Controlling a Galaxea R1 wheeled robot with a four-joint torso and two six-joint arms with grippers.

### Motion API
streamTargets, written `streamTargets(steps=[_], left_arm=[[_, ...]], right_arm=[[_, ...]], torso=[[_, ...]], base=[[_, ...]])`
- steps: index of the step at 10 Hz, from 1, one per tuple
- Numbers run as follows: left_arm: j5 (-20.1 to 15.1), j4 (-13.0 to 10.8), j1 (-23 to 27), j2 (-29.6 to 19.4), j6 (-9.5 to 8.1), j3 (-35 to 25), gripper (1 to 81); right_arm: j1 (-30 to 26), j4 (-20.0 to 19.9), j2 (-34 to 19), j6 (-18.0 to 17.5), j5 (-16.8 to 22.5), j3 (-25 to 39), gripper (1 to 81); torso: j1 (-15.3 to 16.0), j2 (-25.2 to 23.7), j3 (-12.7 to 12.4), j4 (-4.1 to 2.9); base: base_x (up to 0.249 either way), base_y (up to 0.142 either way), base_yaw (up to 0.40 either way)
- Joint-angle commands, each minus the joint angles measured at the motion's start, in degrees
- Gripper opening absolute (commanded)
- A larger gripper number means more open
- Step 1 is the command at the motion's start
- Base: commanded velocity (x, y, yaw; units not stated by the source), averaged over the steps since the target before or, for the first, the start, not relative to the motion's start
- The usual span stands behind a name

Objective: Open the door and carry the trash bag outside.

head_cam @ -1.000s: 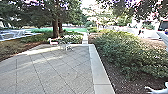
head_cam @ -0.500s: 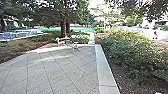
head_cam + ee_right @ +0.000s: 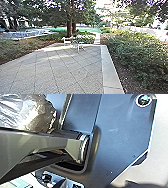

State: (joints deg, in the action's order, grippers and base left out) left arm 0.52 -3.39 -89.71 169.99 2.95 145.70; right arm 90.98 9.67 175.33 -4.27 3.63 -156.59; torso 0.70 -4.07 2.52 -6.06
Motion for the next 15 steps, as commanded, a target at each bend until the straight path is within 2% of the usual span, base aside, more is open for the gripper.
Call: streamTargets(steps=[1,2,4,5,6,8,10,13,15], left_arm=[[-2.9,0.4,3.1,-5.3,-0.14,-7.7,1.0],[-2.9,1.1,3.6,-6.9,-0.14,-10.3,1.0],[-3.0,3.0,5.4,-12.5,-0.14,-18.5,1.0],[-3.2,4.7,6.9,-15.2,-0.14,-21.4,1.0],[-3.4,6.5,8.5,-17.9,-0.14,-23.9,1.0],[-3.9,10.6,13.1,-22.0,-0.14,-27.2,1.0],[-6.8,14.0,18.1,-25.4,-0.14,-29.2,1.0],[-12.2,18.3,26.7,-27.5,-0.14,-28.9,1.0],[-16.3,20.6,31.7,-27.8,-0.14,-28.5,1.0]], right_arm=[[-2.1,-0.5,-6.2,0.0,3.4,11.2,81.1],[-2.1,-0.5,-8.4,0.0,3.5,15.3,81.1],[-2.2,-0.4,-15.0,0.0,3.9,27.5,81.1],[-2.2,-0.5,-17.2,0.0,3.8,31.1,81.1],[-2.2,-0.5,-18.1,0.0,3.8,32.5,81.1],[-2.2,-0.5,-18.2,-0.1,3.8,32.5,81.1],[-2.2,-0.4,-18.3,-0.1,3.8,32.1,81.1],[-2.3,-0.4,-18.2,-0.1,3.8,31.6,81.1],[-2.4,-0.7,-18.1,-0.1,3.8,31.3,81.1]], torso=[[0.0,0.0,0.0,0.0],[0.0,0.0,0.0,0.0],[0.0,0.0,0.0,0.0],[0.0,0.0,1.6,0.0],[0.0,0.0,4.7,0.0],[0.0,0.0,6.8,0.0],[-0.1,0.0,10.3,0.0],[0.0,0.0,16.1,0.0],[0.0,0.1,14.8,0.0]], base=[[0.0,0.0,0.0],[0.0,0.0,0.0],[0.0,0.0,0.0],[0.0,0.0,0.0],[0.0,0.0,0.0],[0.0,0.0,0.0],[0.0,0.0,0.0],[0.0,0.0,0.0],[0.0,0.0,0.0]])
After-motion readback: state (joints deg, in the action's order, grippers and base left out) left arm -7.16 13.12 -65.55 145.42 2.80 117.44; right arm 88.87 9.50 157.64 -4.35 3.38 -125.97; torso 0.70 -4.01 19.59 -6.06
